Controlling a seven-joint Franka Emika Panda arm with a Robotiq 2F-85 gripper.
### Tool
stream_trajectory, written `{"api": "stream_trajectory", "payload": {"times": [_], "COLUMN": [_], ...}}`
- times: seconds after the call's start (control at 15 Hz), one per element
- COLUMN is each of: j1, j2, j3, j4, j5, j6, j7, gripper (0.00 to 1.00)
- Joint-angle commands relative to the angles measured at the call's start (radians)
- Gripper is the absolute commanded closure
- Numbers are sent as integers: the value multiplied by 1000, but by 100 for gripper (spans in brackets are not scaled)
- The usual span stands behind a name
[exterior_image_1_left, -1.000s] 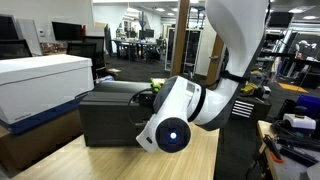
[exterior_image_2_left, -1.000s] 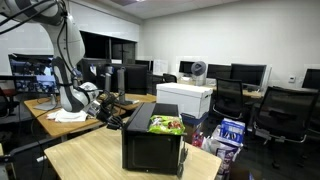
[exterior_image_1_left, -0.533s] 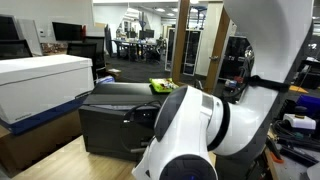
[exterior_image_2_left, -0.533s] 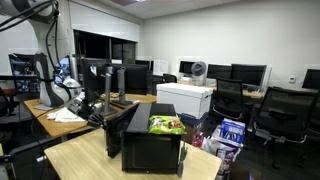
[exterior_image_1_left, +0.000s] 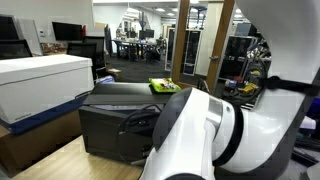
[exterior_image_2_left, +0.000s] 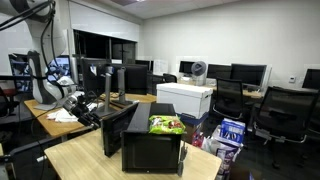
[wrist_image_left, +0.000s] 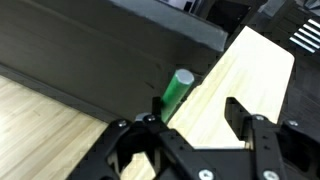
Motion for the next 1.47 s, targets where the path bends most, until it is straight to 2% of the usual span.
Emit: {"api": "stream_trajectory", "payload": {"times": [0.0, 0.07, 0.47, 0.73, 0.87, 0.93, 1.0, 1.4], "j1": [-22, -28, -73, -96, -102, -106, -113, -143], "j2": [-91, -113, -291, -375, -384, -377, -360, -253], "j3": [42, 52, 65, 27, -3, -20, -40, -119], "j4": [-67, -75, -91, -45, -20, -10, 2, 70], "j5": [141, 182, 362, 456, 460, 434, 411, 372], "j6": [-19, -13, 30, 18, 24, 41, 63, 161], "j7": [-151, -198, -467, -603, -628, -634, -636, -644], "gripper": [3, 0, 0, 0, 0, 25, 27, 68]}}
